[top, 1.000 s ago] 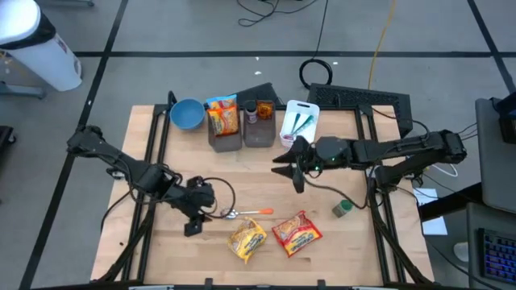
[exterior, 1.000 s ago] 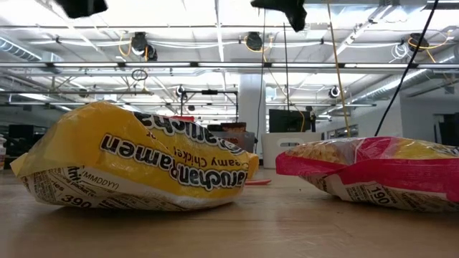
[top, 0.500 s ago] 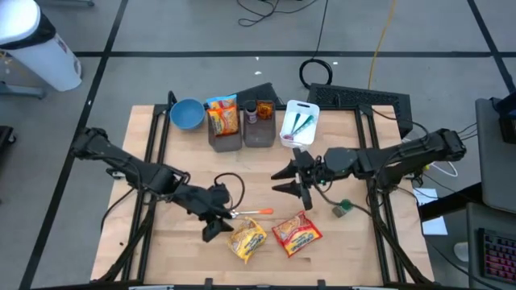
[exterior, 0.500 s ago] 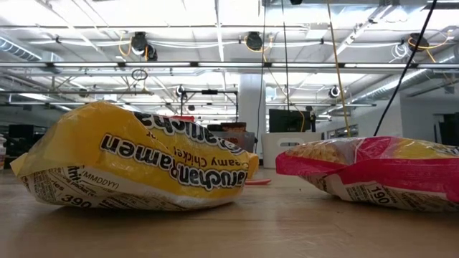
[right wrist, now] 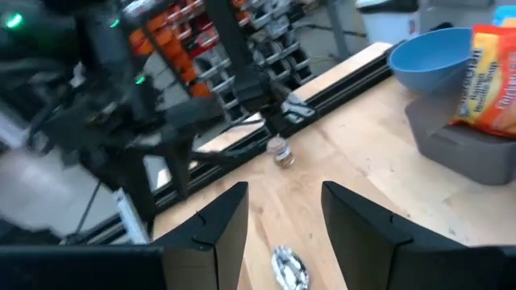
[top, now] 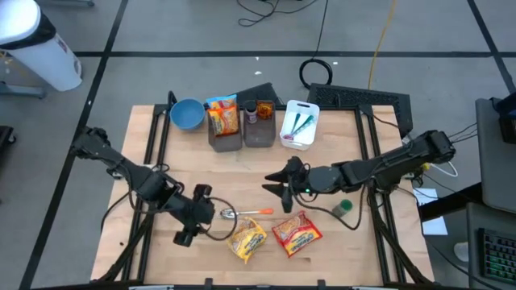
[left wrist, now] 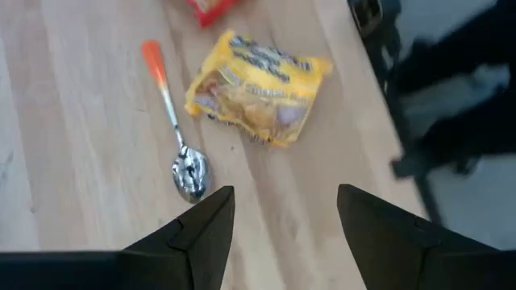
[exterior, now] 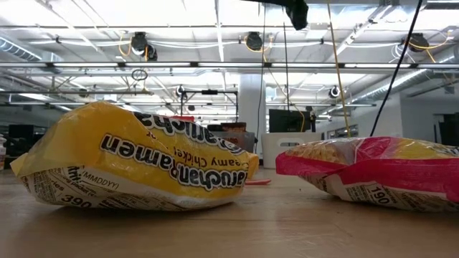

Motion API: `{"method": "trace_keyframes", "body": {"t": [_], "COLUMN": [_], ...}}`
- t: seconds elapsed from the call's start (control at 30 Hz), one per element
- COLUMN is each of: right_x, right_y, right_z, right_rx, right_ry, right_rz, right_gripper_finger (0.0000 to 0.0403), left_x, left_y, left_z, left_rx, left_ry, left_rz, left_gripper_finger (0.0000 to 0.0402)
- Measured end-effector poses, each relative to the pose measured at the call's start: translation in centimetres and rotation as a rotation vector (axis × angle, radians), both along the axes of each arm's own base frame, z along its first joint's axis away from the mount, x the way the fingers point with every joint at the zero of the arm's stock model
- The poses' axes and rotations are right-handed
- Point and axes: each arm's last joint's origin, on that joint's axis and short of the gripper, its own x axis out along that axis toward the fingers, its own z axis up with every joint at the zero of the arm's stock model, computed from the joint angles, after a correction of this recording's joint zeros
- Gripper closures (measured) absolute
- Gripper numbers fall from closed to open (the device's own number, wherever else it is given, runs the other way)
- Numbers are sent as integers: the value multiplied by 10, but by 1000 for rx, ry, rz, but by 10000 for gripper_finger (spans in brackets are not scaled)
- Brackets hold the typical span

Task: Pick & Place Food Item
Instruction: Put the yellow noodle pack into the left black bin

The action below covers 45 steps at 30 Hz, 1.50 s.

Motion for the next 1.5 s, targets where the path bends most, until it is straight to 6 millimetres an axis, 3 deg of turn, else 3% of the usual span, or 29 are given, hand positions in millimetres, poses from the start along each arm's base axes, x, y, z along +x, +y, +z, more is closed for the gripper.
{"method": "trace_keyframes", "body": {"t": [0.2, 0.5, 0.8, 1.0, 1.13, 1.3, 1.5], "right_x": [14, 3, -15, -18, -20, -21, -22], "right_y": [3, 12, 30, 38, 38, 39, 40], "right_z": [-14, -9, -6, -9, -18, -30, -29], "right_rx": [57, -11, -51, -41, 2, 68, 135], "right_ry": [-22, 24, 82, 97, 124, 95, -126], "right_rz": [-82, 25, 112, 172, 164, 203, 266], "right_gripper_finger": [248, 248, 248, 248, 248, 248, 248], "left_x": [-1, 12, 34, 43, 39, 31, 24], "left_y": [-10, -25, -82, -110, -119, -134, -142], "left_z": [-20, -29, -88, -104, -117, -114, -114], "left_rx": [76, -16, -223, -242, -304, -492, -627], "left_ry": [-80, -220, -54, -9, 60, 77, 74], "left_rz": [-125, 88, 306, 377, 527, 719, 852], "left_gripper_finger": [172, 172, 172, 172, 172, 172, 172]}}
